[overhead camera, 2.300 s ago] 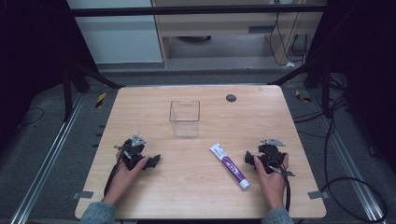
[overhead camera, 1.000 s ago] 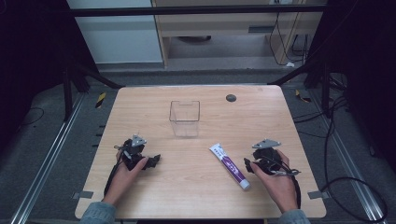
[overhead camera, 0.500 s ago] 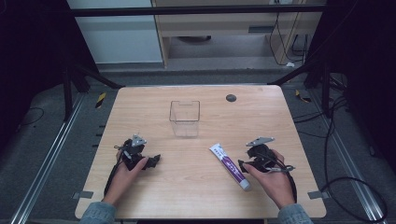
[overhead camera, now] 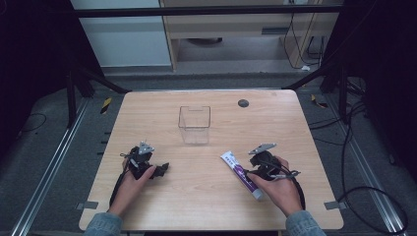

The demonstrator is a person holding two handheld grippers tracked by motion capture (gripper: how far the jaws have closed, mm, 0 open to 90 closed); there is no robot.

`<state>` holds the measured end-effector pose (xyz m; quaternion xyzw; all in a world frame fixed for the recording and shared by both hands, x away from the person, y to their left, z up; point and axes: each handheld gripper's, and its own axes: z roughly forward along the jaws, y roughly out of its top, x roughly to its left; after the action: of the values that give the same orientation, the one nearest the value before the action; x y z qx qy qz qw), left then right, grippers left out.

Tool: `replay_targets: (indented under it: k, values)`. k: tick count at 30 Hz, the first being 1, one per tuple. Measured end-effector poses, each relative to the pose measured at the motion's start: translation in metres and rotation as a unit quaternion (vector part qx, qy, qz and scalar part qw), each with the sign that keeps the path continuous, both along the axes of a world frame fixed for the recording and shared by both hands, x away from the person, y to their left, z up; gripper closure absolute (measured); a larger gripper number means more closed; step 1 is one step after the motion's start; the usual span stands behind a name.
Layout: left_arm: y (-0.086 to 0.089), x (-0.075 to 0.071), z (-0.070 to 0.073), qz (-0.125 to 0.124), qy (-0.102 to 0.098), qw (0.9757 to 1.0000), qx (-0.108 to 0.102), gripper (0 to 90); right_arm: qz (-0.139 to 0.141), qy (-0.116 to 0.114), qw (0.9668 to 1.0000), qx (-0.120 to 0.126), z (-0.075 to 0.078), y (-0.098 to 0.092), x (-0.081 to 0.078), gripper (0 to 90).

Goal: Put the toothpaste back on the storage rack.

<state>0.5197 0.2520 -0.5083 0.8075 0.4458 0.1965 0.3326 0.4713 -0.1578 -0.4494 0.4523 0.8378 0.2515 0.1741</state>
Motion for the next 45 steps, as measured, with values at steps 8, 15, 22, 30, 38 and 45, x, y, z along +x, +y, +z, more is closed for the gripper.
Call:
replay_targets:
  k: [8,15,22,30,38,45]
  values:
    - [0.000,0.000,0.000,0.000,0.000,1.0000,0.000,0.0,0.016,0.010,0.9998,-0.002,0.009,0.010,0.008,19.6]
    - [0.000,0.000,0.000,0.000,0.000,1.0000,0.000,0.0,0.019,0.009,0.9998,0.005,0.012,0.011,0.012,39.9]
    - [0.000,0.000,0.000,0.000,0.000,1.0000,0.000,0.0,0.019,0.019,0.9996,0.005,0.007,0.014,0.015,41.9]
    - [0.000,0.000,0.000,0.000,0.000,1.0000,0.000,0.0,0.016,0.041,0.9989,-0.012,0.006,0.024,0.017,23.7]
    - [0.000,0.000,0.000,0.000,0.000,1.0000,0.000,0.0,0.024,0.061,0.9977,-0.017,0.004,0.031,0.021,38.8]
    - [0.000,0.000,0.000,0.000,0.000,1.0000,0.000,0.0,0.027,0.077,0.9966,-0.012,-0.001,0.033,0.027,43.9]
